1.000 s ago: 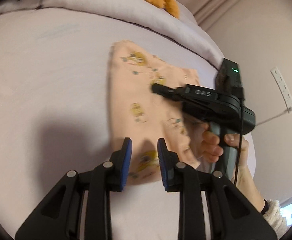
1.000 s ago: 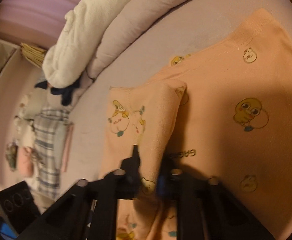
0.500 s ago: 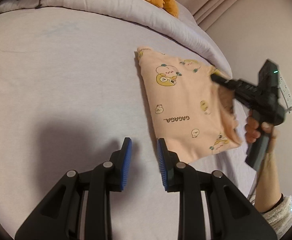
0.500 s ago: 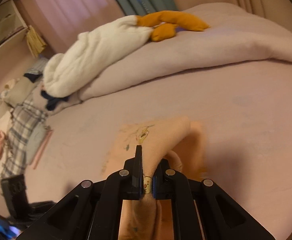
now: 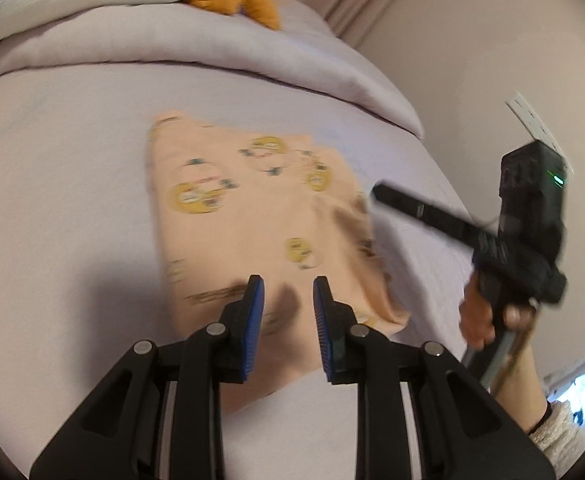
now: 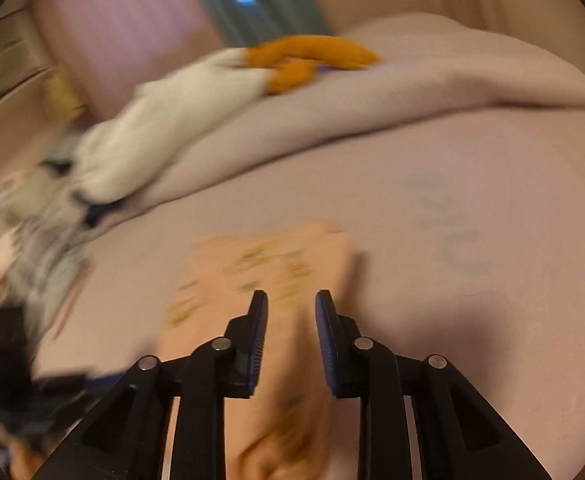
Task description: Fold small clothes
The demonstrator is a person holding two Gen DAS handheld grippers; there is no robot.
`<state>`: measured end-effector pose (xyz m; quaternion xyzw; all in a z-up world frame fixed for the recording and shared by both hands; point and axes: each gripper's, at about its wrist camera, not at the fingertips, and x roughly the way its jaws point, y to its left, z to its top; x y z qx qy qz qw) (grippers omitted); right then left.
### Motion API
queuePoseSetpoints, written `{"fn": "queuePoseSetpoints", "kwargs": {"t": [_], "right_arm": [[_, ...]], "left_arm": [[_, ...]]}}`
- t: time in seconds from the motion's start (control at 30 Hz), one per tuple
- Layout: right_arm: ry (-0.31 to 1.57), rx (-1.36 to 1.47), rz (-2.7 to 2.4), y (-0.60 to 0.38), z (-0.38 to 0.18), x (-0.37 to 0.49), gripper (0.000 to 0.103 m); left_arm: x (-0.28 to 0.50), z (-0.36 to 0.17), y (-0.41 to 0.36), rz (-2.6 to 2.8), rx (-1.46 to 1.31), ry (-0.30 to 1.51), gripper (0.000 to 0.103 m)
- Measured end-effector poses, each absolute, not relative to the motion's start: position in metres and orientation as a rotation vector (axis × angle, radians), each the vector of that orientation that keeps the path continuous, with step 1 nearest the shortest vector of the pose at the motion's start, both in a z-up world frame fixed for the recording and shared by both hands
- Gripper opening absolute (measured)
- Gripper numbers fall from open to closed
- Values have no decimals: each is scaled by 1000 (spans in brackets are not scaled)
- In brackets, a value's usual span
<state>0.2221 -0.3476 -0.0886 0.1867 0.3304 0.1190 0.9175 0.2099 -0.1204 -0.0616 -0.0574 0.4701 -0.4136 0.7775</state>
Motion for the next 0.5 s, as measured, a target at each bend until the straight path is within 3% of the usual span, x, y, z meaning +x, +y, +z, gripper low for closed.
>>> {"fn": "queuePoseSetpoints", "kwargs": {"t": [0.23, 0.3, 0.33, 0.5], "right_arm": [[820, 196, 290, -317, -132, 209, 22], [821, 224, 274, -336, -141, 208, 4], [819, 256, 272, -343, -143, 209, 2], [798, 262, 264, -348, -131, 201, 2]], "left_arm": [[192, -107, -135, -904, -5, 1116, 23], [190, -115, -128, -911, -20, 1114, 20], [191, -114, -125, -918, -26, 1117, 19], [190, -95, -115, -930, -31, 1094, 19]]}}
